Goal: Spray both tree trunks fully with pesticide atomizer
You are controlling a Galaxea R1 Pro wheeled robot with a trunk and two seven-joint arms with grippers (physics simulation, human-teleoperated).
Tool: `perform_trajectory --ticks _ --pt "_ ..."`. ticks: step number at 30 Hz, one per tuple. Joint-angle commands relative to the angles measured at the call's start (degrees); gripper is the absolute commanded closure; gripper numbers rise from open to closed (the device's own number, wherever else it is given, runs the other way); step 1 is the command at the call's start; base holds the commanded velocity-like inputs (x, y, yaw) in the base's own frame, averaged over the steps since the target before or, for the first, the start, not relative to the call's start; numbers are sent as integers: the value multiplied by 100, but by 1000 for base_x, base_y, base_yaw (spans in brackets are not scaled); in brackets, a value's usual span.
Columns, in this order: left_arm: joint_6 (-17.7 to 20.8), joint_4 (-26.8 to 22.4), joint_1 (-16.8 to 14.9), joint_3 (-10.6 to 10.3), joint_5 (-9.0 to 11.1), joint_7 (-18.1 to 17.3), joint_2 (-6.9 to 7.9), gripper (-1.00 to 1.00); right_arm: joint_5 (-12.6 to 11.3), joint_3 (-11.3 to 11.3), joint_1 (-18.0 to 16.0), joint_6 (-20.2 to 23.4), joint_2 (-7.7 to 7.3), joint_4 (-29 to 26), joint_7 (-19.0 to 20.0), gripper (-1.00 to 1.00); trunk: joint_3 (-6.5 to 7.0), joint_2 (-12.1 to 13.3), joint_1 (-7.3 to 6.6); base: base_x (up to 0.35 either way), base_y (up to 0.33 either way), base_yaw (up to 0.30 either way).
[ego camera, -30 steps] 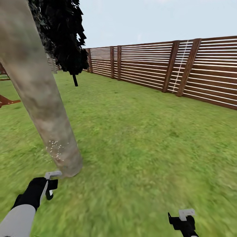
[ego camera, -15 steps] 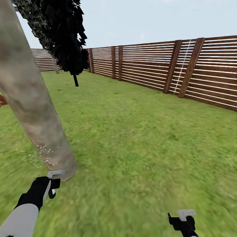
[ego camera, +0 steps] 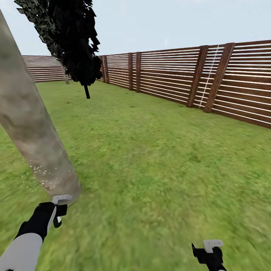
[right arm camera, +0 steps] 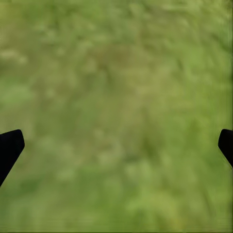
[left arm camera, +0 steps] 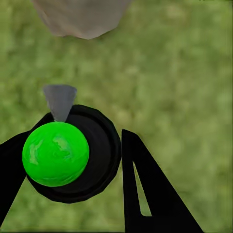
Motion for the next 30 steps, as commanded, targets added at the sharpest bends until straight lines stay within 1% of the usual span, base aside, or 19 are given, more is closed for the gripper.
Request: perform_trajectory --ticks 1,7,16,20,27,30 --pt "1 0 0 3 0 0 2 100 0 0 0 0 0 0 0 -100 0 0 0 209 -211 272" --pt "-6 1 0 15 3 0 13 100 0 0 0 0 1 0 0 -100 0 0 0 274 -147 277" --pt "-8 10 0 10 27 0 -3 100 0 0 0 0 -1 -5 2 -100 0 0 0 311 -38 275" --pt "-8 9 0 -30 36 0 -50 100 0 0 0 0 -8 -9 1 -100 0 0 0 75 -243 57" --pt "-8 1 0 9 37 0 -50 100 0 0 0 0 -7 -9 0 -100 0 0 0 1 -272 1" --pt "-224 7 0 14 31 2 -48 100 0 0 0 0 -4 -6 0 -100 0 0 0 0 -273 26"
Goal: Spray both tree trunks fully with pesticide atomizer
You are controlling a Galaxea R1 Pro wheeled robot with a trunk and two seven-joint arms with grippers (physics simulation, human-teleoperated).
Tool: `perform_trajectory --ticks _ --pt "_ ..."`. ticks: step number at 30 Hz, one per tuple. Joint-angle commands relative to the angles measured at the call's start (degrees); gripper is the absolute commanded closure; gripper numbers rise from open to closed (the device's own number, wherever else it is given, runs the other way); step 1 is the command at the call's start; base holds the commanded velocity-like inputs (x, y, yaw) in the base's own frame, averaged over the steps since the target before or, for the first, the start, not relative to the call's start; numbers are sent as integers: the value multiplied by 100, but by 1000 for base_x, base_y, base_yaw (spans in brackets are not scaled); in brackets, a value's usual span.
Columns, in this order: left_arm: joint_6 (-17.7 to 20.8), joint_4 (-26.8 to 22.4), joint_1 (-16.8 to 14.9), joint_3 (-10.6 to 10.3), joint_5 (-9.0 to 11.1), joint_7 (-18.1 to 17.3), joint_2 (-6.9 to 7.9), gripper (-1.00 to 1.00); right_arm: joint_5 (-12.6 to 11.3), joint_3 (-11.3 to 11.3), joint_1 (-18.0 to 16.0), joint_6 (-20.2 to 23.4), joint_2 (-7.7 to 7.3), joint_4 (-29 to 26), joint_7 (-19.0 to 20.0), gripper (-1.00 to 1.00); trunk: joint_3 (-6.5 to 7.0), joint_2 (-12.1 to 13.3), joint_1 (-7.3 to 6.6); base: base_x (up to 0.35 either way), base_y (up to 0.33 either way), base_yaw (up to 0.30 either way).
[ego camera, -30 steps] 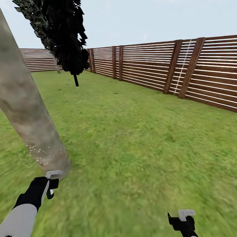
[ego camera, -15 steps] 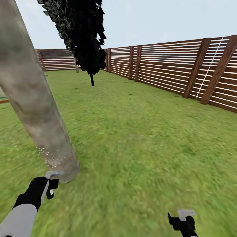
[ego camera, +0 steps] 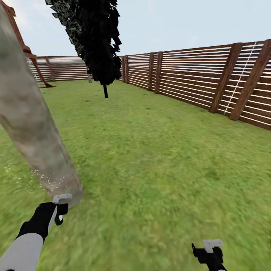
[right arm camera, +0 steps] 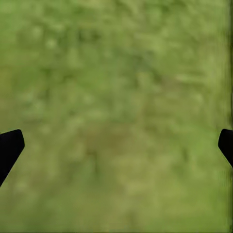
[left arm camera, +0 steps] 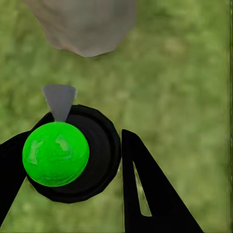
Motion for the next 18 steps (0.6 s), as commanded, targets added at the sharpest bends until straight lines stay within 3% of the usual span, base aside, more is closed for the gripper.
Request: perform_trajectory --ticks 1,10,18 --pt "-40 2 0 3 -4 0 0 100 0 0 0 0 4 3 0 -100 0 0 0 0 -273 158" --pt "-59 20 0 12 2 8 43 100 0 0 0 0 5 2 0 -100 0 0 0 100 -272 269" --pt "-84 56 0 9 7 7 36 100 0 0 0 0 5 -2 0 -100 0 0 0 218 -217 277"
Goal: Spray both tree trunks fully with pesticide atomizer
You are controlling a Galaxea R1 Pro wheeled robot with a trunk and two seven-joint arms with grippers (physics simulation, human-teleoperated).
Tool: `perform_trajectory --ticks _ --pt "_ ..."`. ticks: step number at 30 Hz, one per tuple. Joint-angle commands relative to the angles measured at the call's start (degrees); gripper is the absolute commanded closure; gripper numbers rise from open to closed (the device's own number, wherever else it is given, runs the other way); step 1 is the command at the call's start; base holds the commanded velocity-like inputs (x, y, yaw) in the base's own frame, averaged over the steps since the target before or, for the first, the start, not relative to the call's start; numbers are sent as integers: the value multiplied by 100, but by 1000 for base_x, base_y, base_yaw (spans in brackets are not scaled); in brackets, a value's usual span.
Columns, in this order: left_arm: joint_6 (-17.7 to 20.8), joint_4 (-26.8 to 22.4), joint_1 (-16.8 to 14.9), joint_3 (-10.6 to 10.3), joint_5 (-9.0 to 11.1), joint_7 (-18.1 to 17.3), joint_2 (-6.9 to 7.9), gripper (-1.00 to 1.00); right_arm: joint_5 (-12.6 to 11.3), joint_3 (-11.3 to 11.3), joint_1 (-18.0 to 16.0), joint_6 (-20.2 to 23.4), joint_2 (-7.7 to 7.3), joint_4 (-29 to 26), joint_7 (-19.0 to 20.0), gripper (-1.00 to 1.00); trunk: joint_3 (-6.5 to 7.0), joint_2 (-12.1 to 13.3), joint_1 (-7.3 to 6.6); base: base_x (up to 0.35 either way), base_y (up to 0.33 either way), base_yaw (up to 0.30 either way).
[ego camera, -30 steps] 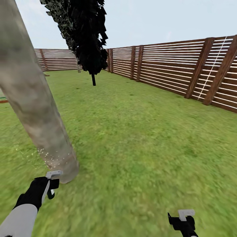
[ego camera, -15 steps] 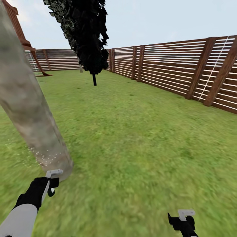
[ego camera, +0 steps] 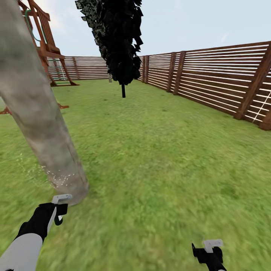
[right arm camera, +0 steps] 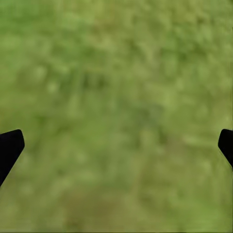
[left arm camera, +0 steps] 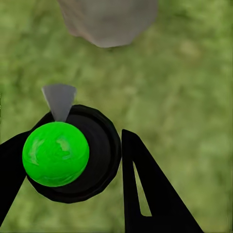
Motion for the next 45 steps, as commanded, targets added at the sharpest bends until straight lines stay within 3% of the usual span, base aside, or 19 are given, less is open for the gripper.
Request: perform_trajectory --ticks 1,9,26,31,35,40,45 --pt "2 0 0 4 -2 0 0 100 0 0 0 0 0 0 0 -100 0 0 0 230 -207 277" --pt "16 -17 0 24 3 0 -3 100 0 0 0 0 -6 0 0 -100 0 0 0 162 -238 239" --pt "7 -41 0 35 13 0 16 100 0 0 0 0 -9 0 0 -100 0 0 0 6 -276 12" --pt "-1 -75 0 303 13 -9 8 100 0 0 0 0 -9 0 0 -100 0 0 0 0 -78 263" --pt "45 -91 -86 295 19 -75 -6 100 0 0 0 0 -8 0 0 -100 0 0 0 0 -3 277" --pt "125 -259 -423 267 13 -87 -4 100 0 0 0 0 -9 0 0 -100 0 0 0 0 0 277" --pt "161 -447 -478 256 13 -87 -36 100 0 0 0 0 -9 -8 0 -100 0 0 0 0 0 166"
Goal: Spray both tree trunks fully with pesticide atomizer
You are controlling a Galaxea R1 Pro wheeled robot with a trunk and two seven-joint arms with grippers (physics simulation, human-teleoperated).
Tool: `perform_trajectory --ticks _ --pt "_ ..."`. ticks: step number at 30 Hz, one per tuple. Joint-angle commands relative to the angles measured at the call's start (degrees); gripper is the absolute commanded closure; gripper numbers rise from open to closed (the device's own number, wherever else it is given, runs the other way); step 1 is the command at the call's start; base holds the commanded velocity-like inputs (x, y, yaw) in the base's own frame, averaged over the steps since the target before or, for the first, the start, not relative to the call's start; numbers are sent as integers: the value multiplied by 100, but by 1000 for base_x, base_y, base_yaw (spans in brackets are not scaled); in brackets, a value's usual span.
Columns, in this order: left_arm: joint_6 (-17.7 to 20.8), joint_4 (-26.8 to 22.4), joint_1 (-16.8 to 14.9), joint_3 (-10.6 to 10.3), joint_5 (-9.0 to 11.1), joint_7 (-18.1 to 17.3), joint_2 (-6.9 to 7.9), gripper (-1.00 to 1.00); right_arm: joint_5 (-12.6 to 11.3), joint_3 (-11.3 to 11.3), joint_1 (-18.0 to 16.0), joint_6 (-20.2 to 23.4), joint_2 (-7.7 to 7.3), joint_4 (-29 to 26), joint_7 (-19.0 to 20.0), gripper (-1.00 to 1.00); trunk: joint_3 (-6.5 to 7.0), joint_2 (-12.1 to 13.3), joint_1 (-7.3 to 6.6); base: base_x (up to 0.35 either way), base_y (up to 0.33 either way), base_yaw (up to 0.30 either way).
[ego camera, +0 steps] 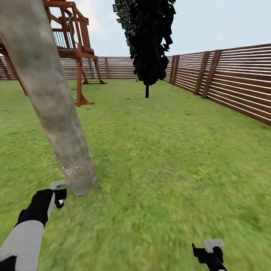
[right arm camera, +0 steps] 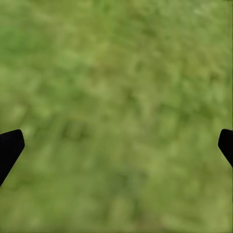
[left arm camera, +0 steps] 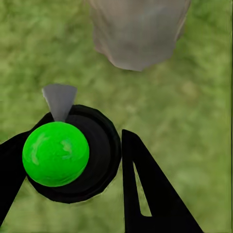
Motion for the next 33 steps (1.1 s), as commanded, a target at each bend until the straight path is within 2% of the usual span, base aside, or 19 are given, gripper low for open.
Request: perform_trajectory --ticks 1,4,5,8,9,10,12,13,14,15,16,17,20,24,33 --pt "39 -56 -77 -3 -8 1 -13 100 0 0 0 -3 0 -1 0 -100 0 0 0 0 0 17" --pt "557 -121 -464 -14 -8 -9 -17 100 0 -5 0 -7 -8 -1 -8 -100 0 0 0 0 0 5" --pt "717 -130 -711 -21 -15 -18 -12 100 0 -8 0 -8 -8 -6 -12 -100 0 0 0 0 0 0" --pt "777 -135 -934 -25 -29 -25 51 100 0 -8 0 -9 -9 -10 -12 -100 0 0 0 0 0 0" --pt "782 -136 -962 -22 -32 -25 146 100 0 -8 0 -9 -9 -10 -12 -100 0 0 0 0 0 0" --pt "786 -129 -976 -19 -23 -32 419 100 0 -8 0 -9 -9 -10 -10 -100 0 0 0 0 0 0" --pt "787 -128 -974 -28 -21 -34 538 100 0 -8 0 -9 -9 -10 -9 -100 0 0 0 0 0 0" --pt "787 -127 -978 -89 -23 -34 521 100 0 -8 0 -9 -9 -10 -9 -100 0 0 0 0 0 0" --pt "792 -127 -983 -236 -19 -31 501 100 0 -9 0 -9 -9 -10 -9 -100 0 0 0 0 0 7" --pt "798 -127 -992 -489 -9 -25 447 100 0 -9 0 -9 -9 -10 -9 -100 0 0 0 0 0 114" --pt "839 -132 -1002 -639 -3 -20 378 100 0 -9 0 -9 -9 -10 -9 -100 0 0 0 0 0 208" --pt "864 -131 -1018 -692 -1 -20 356 100 0 -9 0 -9 -9 -10 -9 -100 0 0 0 0 0 241" --pt "889 -129 -994 -730 -3 -25 403 100 0 -9 0 -8 -9 -10 -9 -100 0 0 0 0 0 239" --pt "855 -127 -946 -774 -7 -18 397 100 0 -9 0 -9 -9 -10 -9 -100 0 0 0 15 -37 41" --pt "827 -103 -920 -783 -30 31 370 100 0 -9 0 -9 -9 -11 -9 -100 0 0 0 150 -241 1"
